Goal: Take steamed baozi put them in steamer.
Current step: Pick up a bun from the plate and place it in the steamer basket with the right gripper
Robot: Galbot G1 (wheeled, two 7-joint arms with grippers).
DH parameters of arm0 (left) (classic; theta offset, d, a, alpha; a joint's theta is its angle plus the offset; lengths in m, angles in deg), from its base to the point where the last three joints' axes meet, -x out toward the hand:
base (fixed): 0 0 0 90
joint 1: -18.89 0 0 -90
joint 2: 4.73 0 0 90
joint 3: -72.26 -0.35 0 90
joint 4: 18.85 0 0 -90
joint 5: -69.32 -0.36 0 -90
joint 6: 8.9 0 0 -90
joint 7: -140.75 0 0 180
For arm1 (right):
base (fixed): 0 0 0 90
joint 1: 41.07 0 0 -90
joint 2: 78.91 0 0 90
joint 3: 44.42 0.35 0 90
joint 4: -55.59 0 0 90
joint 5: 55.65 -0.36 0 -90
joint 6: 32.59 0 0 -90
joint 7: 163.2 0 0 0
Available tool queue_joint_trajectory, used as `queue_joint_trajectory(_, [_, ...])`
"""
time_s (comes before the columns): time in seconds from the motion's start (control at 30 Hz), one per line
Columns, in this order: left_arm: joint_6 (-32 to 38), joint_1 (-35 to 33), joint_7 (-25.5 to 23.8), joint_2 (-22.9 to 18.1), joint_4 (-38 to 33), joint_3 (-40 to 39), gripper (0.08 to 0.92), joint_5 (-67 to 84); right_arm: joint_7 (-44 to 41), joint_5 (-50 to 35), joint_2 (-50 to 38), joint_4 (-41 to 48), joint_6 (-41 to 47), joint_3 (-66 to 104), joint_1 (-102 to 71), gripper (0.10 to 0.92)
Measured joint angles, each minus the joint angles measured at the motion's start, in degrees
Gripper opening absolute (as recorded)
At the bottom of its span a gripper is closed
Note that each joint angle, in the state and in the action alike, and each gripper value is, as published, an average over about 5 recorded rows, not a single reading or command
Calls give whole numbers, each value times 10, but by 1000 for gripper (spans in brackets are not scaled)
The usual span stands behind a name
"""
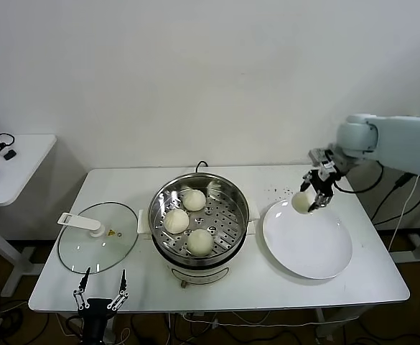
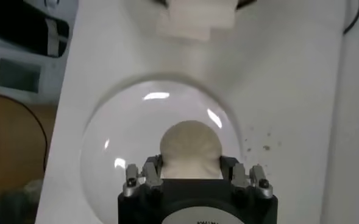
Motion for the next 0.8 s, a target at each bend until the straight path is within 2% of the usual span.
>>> queue_joint_trajectory(0.37, [-1,3,-1,5,0,0,823,0,14,-115,62,-69,36,-13,89,654])
queue_joint_trajectory(0.8, [-3,2,-2,4,0,2,823,0,50,-168,149,-62,74,34,52,653])
